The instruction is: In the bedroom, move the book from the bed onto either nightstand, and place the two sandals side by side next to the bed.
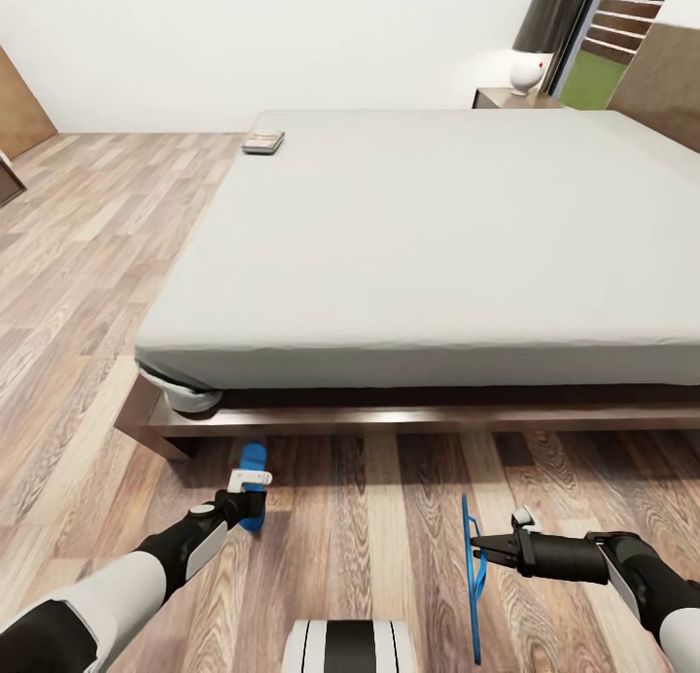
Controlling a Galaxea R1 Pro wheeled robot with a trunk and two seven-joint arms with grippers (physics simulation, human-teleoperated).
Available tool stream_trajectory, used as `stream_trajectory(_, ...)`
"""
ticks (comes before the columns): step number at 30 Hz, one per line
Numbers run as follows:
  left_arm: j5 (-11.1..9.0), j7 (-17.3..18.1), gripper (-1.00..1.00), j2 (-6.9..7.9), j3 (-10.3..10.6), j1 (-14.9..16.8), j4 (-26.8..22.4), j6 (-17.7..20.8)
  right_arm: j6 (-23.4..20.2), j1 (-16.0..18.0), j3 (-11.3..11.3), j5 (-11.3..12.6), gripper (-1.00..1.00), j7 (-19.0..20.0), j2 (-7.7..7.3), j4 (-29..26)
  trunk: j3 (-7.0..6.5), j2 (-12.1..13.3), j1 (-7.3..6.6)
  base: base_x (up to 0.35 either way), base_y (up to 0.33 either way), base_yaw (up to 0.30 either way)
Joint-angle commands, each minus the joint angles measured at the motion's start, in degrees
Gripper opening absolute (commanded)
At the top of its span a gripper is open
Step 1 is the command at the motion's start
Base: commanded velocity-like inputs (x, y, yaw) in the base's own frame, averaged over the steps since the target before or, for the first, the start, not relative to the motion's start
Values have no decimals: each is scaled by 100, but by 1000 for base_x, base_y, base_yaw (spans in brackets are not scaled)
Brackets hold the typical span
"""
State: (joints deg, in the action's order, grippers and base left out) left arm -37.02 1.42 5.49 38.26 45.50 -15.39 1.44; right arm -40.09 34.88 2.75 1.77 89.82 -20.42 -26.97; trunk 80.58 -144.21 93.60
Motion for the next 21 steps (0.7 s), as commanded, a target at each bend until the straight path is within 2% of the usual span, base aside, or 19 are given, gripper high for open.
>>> stream_trajectory(1,-35,8,-100,4,23,4,-8,15,-61,2,3,7,-100,18,0,-1,26,-3,1,0,0,0)
stream_trajectory(5,-34,8,-100,5,23,10,-10,14,-61,2,-2,7,-100,18,8,-1,115,-8,11,0,0,0)
stream_trajectory(21,-33,2,-100,23,23,20,-263,22,-59,2,-11,-1,-100,18,20,-1,137,-10,14,0,0,0)
